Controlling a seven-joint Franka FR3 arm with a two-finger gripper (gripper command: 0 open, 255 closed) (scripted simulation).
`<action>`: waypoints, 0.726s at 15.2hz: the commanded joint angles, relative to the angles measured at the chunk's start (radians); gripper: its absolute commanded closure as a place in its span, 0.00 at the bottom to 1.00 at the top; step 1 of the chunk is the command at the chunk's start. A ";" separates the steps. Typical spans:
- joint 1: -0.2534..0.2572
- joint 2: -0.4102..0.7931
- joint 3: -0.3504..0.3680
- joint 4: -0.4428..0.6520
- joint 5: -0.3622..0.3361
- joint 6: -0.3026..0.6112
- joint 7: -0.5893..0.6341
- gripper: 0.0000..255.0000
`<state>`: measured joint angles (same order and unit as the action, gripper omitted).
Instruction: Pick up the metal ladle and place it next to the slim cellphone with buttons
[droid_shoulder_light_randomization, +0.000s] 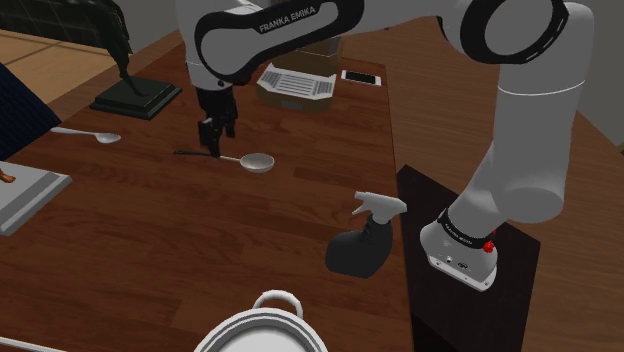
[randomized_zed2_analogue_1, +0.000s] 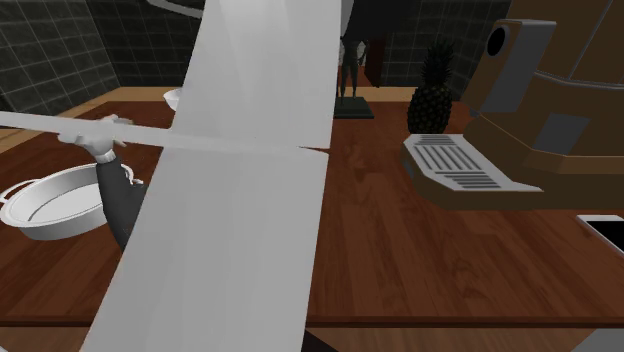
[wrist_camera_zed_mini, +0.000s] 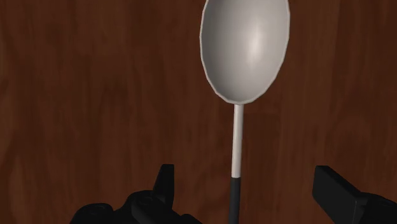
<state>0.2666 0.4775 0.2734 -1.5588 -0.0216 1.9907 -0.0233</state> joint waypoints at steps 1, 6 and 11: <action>0.005 0.020 0.000 0.006 -0.004 0.015 0.002 0.00; 0.010 0.046 -0.003 -0.031 -0.010 0.077 0.006 0.00; 0.010 0.046 -0.003 -0.031 -0.010 0.077 0.006 0.00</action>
<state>0.2767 0.5231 0.2701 -1.5897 -0.0316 2.0672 -0.0172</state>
